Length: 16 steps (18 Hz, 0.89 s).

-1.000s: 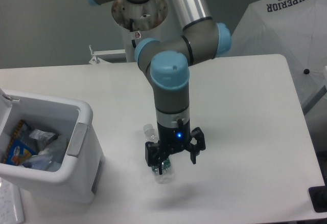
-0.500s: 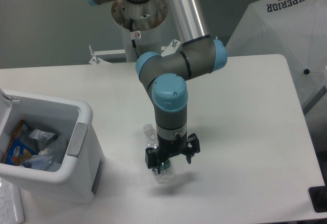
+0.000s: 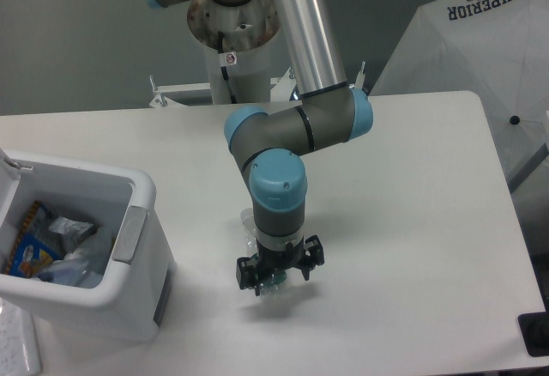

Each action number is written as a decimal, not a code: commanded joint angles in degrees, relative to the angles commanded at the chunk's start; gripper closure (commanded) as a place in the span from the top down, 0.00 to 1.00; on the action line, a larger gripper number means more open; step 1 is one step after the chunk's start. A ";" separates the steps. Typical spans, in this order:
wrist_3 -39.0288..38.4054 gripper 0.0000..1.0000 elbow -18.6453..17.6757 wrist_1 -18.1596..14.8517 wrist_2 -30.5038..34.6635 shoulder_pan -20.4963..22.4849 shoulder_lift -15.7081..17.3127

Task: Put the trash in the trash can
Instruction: 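Close the gripper on the green-labelled bottle's cap end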

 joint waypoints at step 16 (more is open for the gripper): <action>-0.09 0.81 -0.09 0.18 2.55 -0.79 -1.59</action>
